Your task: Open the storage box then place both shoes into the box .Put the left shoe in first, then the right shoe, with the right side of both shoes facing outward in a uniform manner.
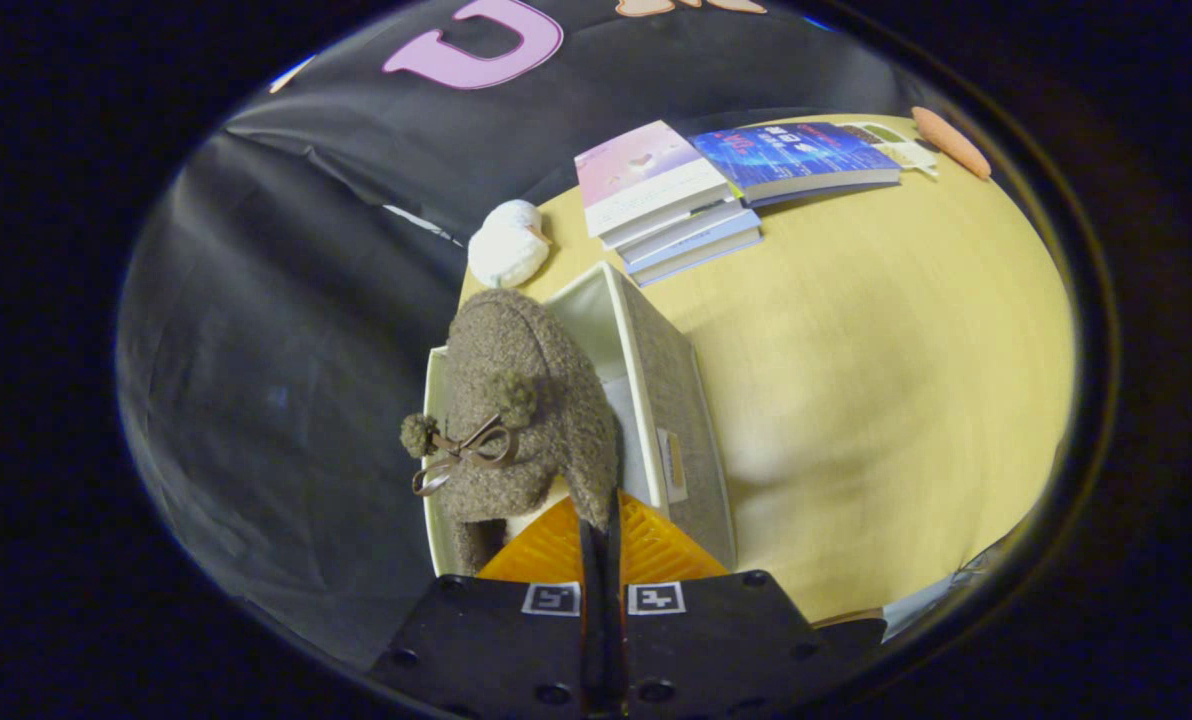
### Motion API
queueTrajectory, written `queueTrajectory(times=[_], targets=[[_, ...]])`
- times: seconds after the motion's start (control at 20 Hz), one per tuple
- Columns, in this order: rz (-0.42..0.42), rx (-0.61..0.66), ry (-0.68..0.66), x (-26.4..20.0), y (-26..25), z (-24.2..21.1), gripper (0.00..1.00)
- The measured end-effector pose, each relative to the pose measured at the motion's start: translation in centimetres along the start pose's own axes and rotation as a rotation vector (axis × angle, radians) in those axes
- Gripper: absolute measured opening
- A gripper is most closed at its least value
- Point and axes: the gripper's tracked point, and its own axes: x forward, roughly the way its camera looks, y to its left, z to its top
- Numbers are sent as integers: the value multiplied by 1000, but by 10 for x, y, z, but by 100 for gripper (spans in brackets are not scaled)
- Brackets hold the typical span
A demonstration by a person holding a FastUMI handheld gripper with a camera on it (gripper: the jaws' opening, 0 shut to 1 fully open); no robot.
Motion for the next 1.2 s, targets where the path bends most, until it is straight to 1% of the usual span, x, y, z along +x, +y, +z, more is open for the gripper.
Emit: queueTrajectory(times=[0.1, 0.2, 0.25, 0.4, 0.45, 0.7, 0.9, 1.2], targets=[[-21, -3, -29, -1, -2, 2, 4], [-18, -5, -24, 0, 0, 0, 4], [-19, -2, -20, 1, 0, -2, 7], [-26, 8, -39, -1, -1, 2, 7], [-25, 9, -36, -1, -1, 0, 12], [-30, 20, -43, -1, -1, 0, 12], [-24, 59, -55, -1, -2, 1, 12], [-25, 66, -53, -1, -1, 1, 12]])
